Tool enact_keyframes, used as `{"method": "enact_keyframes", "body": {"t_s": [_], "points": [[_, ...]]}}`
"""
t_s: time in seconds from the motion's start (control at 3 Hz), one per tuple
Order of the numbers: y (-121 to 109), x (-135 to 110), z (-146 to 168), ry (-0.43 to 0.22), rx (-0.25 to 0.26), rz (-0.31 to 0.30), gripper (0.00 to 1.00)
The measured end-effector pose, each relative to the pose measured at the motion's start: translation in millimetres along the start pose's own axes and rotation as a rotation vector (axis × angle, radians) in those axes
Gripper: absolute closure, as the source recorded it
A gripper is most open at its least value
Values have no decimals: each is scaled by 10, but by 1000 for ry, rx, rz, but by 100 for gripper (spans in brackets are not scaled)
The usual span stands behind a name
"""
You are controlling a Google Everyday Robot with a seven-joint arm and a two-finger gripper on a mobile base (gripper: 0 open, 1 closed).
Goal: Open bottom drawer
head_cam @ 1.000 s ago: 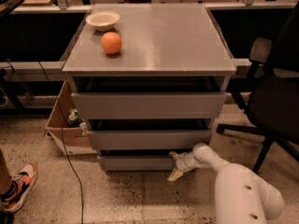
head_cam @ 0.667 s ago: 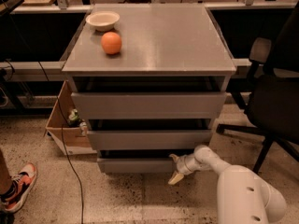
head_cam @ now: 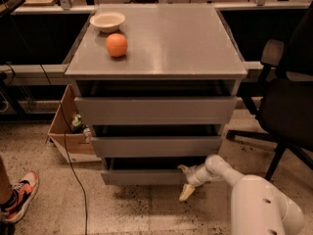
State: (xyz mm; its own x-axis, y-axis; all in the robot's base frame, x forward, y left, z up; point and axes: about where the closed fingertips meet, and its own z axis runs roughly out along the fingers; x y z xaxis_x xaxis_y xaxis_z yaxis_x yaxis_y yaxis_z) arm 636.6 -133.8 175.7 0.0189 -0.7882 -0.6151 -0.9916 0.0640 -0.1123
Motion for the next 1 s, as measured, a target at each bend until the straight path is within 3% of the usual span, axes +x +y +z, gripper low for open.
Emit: {"method": "enact_keyframes", "body": {"t_s": [0.67, 1.0], "points": [[-10, -14, 71, 3, -27, -4, 0], [31, -26, 116, -3, -78, -20, 19]]}}
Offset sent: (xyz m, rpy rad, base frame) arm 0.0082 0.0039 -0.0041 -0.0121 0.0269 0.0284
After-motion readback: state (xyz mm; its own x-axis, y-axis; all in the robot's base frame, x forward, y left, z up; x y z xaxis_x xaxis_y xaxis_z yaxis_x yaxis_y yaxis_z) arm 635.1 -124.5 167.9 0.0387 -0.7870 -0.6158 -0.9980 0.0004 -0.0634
